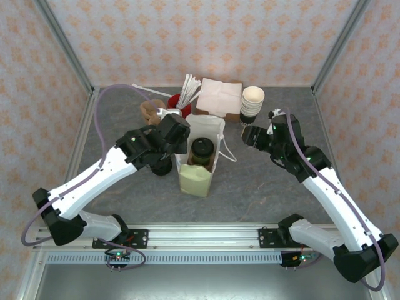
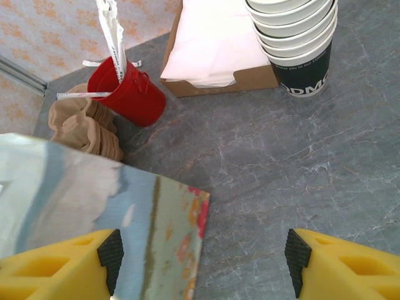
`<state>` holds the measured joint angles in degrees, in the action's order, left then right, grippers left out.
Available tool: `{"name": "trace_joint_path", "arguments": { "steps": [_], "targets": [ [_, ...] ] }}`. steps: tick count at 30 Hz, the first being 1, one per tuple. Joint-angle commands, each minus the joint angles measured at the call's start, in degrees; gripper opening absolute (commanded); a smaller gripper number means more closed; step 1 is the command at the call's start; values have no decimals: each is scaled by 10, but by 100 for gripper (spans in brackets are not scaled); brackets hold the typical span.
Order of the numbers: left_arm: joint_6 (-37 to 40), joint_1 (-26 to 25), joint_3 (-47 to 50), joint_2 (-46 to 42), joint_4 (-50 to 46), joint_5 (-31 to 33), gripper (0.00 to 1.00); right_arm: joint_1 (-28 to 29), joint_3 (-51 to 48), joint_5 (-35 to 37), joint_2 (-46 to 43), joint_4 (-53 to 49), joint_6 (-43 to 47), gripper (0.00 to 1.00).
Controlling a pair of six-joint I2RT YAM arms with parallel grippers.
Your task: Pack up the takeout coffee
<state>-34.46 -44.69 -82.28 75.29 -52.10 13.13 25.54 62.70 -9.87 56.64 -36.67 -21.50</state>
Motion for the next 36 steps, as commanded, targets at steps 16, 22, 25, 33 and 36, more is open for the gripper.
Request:
{"name": "trace_joint_path", "arguments": {
  "steps": [16, 22, 25, 33, 36],
  "targets": [
    [-18, 53, 61, -69, -4, -5, 12, -4, 48, 6, 60, 35, 29, 71],
    [-13, 53, 50, -85, -18, 10, 36, -4, 65, 1, 92, 46, 35, 69],
    [-6, 53, 34, -97, -33, 17, 45, -4, 87, 1, 119, 48, 41, 68],
    [8, 59, -46, -132, -86, -38, 66, 1, 161, -3, 215, 57, 33, 67],
    [3, 59, -63, -157, -90, -45, 68, 3, 193, -4, 257, 64, 25, 67]
  ]
}}
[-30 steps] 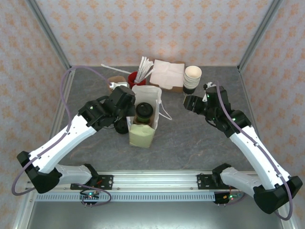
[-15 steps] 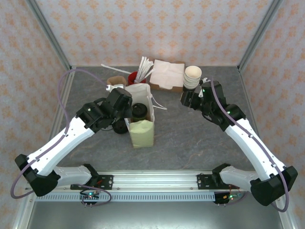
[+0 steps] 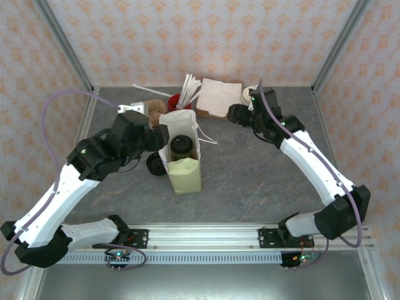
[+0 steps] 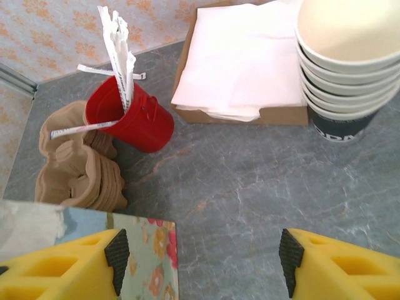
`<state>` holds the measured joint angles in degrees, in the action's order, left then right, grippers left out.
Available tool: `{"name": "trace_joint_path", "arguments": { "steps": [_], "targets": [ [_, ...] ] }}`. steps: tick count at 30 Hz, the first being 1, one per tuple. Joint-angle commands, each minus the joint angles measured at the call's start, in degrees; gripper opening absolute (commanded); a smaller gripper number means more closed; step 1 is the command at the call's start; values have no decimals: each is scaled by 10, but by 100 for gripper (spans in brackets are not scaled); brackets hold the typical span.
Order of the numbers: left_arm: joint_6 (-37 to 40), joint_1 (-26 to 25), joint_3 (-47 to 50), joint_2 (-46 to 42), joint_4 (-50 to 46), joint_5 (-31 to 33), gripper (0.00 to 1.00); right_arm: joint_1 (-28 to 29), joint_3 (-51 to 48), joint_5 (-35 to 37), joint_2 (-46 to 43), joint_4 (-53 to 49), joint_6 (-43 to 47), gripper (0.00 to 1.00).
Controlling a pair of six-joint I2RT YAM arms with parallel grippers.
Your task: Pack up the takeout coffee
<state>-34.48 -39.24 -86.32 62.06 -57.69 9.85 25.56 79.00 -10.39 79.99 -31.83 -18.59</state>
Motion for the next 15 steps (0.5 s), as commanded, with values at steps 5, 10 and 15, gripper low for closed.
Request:
{"name": "trace_joint_path", "arguments": {
  "steps": [5, 10, 15],
  "targets": [
    [-2, 5, -30, -59, -55, 9, 71, 20, 77, 23, 80, 35, -12, 68],
    [-18, 5, -27, -81, -78, 9, 71, 41, 178, 112, 163, -24, -31, 70],
    [-35, 5, -1, -113, -77, 10, 71, 46, 294, 159, 269, -87, -47, 71]
  ]
}}
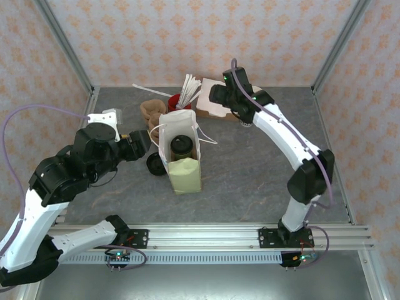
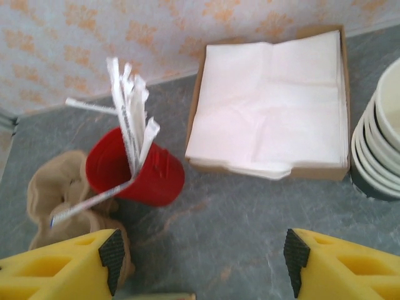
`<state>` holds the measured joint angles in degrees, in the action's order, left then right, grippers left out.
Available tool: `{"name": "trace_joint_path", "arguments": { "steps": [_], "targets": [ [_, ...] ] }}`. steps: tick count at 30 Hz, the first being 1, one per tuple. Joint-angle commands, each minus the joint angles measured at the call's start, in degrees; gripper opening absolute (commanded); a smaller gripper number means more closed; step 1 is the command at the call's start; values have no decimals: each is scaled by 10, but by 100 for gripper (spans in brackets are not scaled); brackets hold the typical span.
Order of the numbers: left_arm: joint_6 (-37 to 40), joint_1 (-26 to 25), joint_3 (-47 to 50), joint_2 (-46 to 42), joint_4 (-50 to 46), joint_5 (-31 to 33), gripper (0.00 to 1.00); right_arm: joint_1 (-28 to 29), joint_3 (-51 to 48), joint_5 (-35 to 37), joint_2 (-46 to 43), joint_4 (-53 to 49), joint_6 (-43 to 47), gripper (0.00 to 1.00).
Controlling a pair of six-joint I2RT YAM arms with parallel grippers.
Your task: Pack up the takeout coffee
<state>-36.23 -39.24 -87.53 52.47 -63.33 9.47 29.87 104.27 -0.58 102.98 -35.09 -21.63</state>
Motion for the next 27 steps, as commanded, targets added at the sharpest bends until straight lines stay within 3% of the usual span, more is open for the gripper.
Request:
{"name": "trace_joint_path", "arguments": {
  "steps": [1, 7, 17, 27],
  "targets": [
    [-17, 4, 16, -21, -19, 18, 71, 3, 59, 70, 60, -60, -16, 70],
    [21, 5, 37, -32, -15, 91, 77, 3, 162, 127, 180, -82, 4, 70],
    [43, 5, 48, -27, 14, 67, 77, 3, 343, 146, 359, -109, 34, 69],
    [43, 5, 55, -25, 24, 66, 77, -11, 390, 134, 435, -71, 45, 69]
  ]
}}
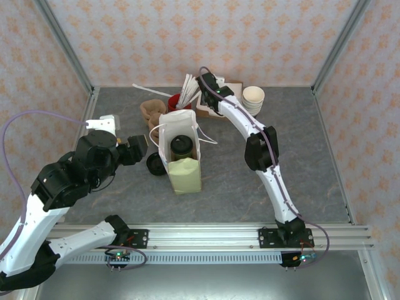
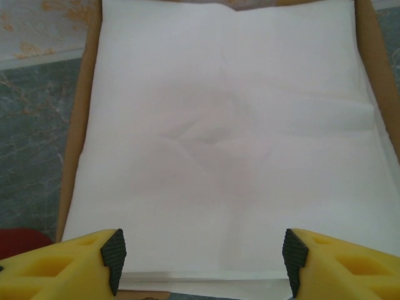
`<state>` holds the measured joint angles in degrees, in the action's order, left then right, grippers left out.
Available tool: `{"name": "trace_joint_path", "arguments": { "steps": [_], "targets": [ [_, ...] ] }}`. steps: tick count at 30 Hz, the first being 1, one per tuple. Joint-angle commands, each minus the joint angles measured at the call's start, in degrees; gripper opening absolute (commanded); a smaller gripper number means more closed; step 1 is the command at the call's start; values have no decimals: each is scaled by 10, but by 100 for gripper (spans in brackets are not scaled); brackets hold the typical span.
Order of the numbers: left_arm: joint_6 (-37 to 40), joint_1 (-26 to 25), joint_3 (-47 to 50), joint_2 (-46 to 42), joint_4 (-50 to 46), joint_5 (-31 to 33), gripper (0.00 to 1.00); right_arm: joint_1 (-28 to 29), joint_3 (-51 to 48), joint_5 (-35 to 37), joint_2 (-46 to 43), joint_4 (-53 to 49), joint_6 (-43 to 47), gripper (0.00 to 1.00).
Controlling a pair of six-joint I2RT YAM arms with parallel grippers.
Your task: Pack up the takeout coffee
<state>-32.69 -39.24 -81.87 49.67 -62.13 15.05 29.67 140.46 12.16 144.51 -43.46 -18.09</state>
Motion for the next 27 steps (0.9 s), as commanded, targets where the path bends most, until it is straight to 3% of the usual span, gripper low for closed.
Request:
{"name": "trace_joint_path", "arguments": {
  "steps": [1, 27],
  "targets": [
    [9, 5, -2, 3, 12, 13, 77, -12, 33, 3, 27, 15, 8, 69],
    [35, 5, -14, 26, 17, 18, 77, -44, 109, -29, 122, 23, -15, 69]
  ]
}}
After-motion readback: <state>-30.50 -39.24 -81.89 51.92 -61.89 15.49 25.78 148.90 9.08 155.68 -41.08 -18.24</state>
